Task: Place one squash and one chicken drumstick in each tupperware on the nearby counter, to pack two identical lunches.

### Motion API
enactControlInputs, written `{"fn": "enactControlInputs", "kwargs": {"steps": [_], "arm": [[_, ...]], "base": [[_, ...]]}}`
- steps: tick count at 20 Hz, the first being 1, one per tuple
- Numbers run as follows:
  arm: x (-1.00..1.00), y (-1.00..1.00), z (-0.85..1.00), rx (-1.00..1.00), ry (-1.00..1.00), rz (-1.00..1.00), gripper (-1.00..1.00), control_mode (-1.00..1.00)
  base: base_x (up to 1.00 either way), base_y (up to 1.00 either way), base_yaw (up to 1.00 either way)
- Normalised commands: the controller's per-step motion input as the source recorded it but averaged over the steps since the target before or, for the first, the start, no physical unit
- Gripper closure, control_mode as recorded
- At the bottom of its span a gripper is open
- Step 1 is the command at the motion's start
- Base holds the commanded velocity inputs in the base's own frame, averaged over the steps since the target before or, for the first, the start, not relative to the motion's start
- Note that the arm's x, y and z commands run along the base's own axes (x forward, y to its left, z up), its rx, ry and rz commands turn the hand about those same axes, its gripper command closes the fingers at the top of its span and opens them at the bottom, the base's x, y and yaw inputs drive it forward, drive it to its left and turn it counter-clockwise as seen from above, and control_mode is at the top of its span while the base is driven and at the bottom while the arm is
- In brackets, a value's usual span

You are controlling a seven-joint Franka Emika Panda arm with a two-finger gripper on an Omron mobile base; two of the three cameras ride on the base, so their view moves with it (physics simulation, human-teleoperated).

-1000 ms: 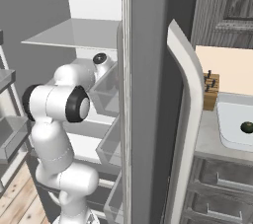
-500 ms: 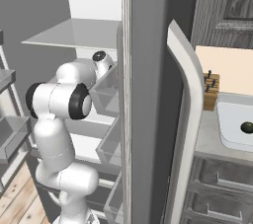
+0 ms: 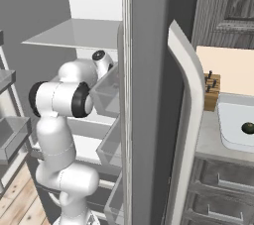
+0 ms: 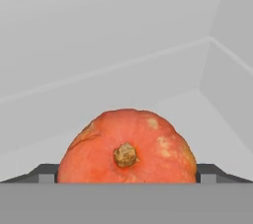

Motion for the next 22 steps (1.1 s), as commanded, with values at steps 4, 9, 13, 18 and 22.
{"fn": "enactControlInputs", "kwargs": {"steps": [4, 9, 13, 18, 22], "arm": [[-0.10, 0.00, -0.25, 0.00, -0.01, 0.00, 1.00, -1.00], [-0.78, 0.29, -0.42, -0.02, -0.10, 0.00, 1.00, -1.00], [-0.67, 0.18, 0.04, 0.00, -0.09, 0.00, 1.00, -1.00], [-0.25, 0.00, 0.49, 0.02, -0.04, 0.02, 1.00, -1.00], [-0.23, 0.04, 0.62, 0.06, 0.09, 0.06, 1.00, -1.00]], "base": [[0.00, 0.00, 0.00], [0.00, 0.00, 0.00], [0.00, 0.00, 0.00], [0.00, 0.00, 0.00], [0.00, 0.00, 0.00]]}}
